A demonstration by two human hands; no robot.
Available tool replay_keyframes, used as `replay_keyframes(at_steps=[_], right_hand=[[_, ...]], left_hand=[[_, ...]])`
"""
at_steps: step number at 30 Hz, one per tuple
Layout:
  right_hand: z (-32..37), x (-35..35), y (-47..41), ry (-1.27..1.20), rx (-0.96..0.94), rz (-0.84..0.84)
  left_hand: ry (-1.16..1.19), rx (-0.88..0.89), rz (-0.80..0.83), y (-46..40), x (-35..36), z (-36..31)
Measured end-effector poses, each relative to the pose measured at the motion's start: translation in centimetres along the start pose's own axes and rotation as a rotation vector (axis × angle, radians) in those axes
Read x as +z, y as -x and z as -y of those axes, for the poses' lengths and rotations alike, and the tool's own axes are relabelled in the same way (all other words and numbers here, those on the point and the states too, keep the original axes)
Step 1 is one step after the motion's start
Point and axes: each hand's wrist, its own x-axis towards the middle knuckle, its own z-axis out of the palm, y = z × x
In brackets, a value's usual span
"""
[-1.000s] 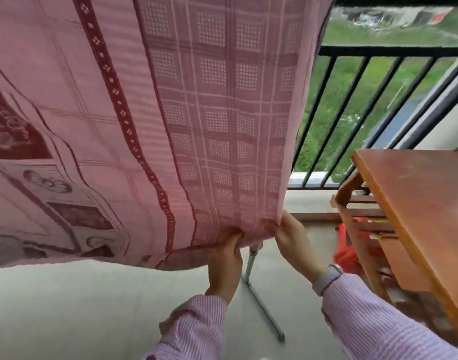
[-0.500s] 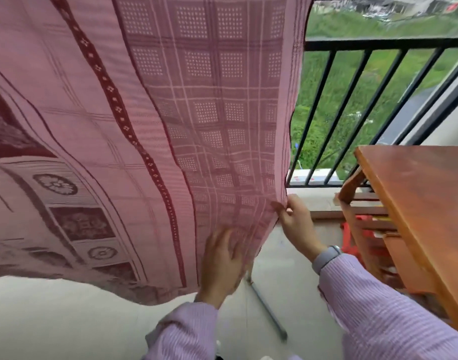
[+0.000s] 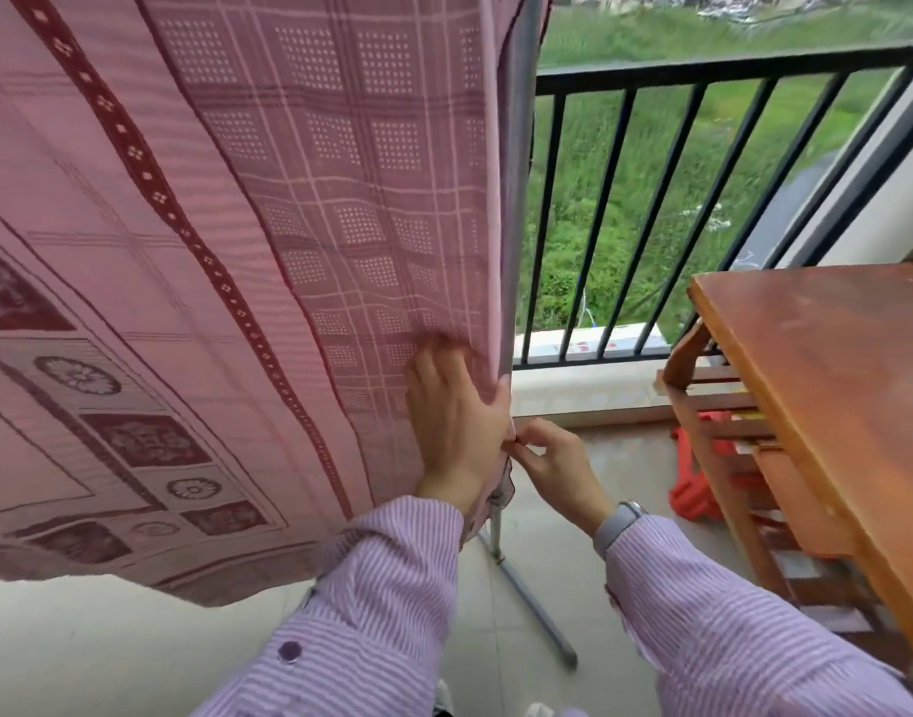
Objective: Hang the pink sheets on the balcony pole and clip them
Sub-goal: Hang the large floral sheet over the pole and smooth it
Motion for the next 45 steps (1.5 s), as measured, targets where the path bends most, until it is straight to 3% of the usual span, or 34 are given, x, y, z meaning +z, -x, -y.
replay_keyframes(at_steps=[5, 10, 14, 20, 23, 30, 38, 45], right_hand=[[-0.3, -2.2, -1.8, 0.022, 0.046, 0.089], [4.9, -5.5, -6.6, -0.178, -0.053, -0.117], [11.4, -7.0, -10.0, -0.35, -0.194, -0.127], [14.7, -8.3, -13.1, -0.661, -0.22, 0.095], [15.8, -9.4, -15.0, -0.728, -0.32, 0.198], [16.2, -10.3, -17.2, -0.666, -0.572, 0.294], [13.4, -11.5, -20.1, -0.505, -0.741, 0.28], [11.9, -11.5, -22.9, -0.486, -0.654, 0.331]], left_hand=[[0.037, 0.046, -0.03, -0.3, 0.1, 0.2], [0.145, -0.015, -0.075, -1.4, -1.2, 0.5], [0.222, 0.006, -0.118, -3.5, -2.3, -1.3], [0.296, 0.089, -0.276, -6.4, -3.0, -5.0], [0.263, 0.152, -0.342, -8.0, -2.8, -6.9], [0.094, 0.094, -0.652, -8.8, -1.6, -9.2], [0.014, -0.145, -0.742, -7.1, -3.1, -14.7], [0.217, -0.102, -0.72, -8.8, -0.9, -21.1]])
